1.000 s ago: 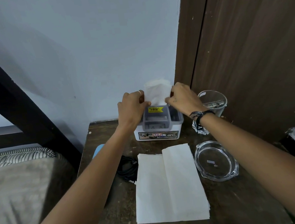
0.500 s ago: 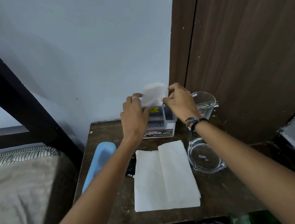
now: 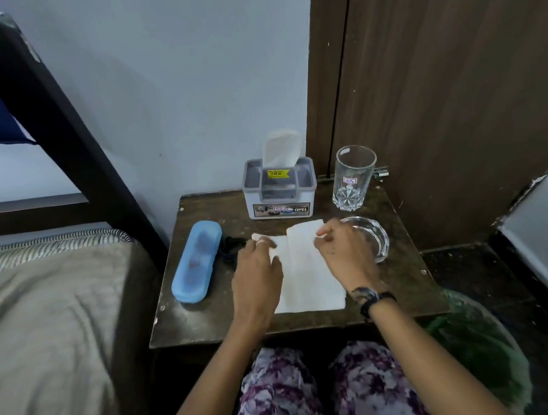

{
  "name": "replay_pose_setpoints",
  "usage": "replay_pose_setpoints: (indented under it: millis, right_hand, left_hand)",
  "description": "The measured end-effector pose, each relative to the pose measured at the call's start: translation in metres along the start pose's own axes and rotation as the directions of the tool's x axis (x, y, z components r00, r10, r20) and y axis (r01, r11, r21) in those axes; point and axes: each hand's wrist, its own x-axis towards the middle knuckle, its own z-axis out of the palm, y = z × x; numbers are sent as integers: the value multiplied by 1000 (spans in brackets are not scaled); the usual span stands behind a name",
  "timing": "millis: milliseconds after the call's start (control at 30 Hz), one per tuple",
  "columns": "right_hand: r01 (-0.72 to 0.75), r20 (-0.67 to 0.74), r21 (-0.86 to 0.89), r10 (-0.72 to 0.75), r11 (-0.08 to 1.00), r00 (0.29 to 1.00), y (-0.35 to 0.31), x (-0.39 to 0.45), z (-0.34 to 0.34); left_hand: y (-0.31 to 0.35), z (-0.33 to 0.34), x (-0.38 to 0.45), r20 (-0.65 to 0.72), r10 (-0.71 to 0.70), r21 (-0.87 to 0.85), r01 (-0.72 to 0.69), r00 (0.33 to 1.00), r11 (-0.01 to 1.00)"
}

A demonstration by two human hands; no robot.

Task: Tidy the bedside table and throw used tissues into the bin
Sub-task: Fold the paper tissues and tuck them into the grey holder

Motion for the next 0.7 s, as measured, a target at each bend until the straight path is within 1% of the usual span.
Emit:
replay_pose_setpoints:
  millis: [67, 167, 233, 367, 433, 500, 600, 633, 700]
  right_hand:
    - [-43, -17, -10, 42, 999, 999, 14, -16, 4]
    - [-75, -5, -56, 75, 996, 997, 25, -37, 18]
    - [-86, -5, -48, 86, 995, 996, 27, -45, 28]
    - [-108, -86, 14, 109, 994, 990, 26, -44, 42]
    - [-139, -90, 85, 147, 987, 985, 28, -40, 45]
    - [-182, -59, 228, 201, 956, 978, 30, -37, 44]
    - [-191, 14, 470, 209, 862, 978, 34, -37, 42]
    - [-179, 21, 518, 196, 837, 980, 34, -37, 43]
    - [-156, 14, 571, 180, 806, 984, 37, -39, 45]
  left_hand:
    - [-15, 3, -19, 13, -74, 11, 73, 997, 997]
    - [-21, 11, -38, 34, -139, 28, 138, 990, 990]
    - [-19, 17, -46, 29, -187, -24, 188, 982, 982]
    - [-9, 21, -41, -6, -297, -195, 291, 955, 937]
    - [-3, 21, -35, 14, -386, -321, 370, 922, 872]
    - [0, 23, -32, 11, -451, -453, 406, 893, 793]
    - [5, 27, -38, -50, -511, -678, 346, 858, 649]
    - [8, 29, -42, -66, -529, -734, 318, 846, 600]
    - [15, 32, -48, -89, -550, -802, 268, 831, 535]
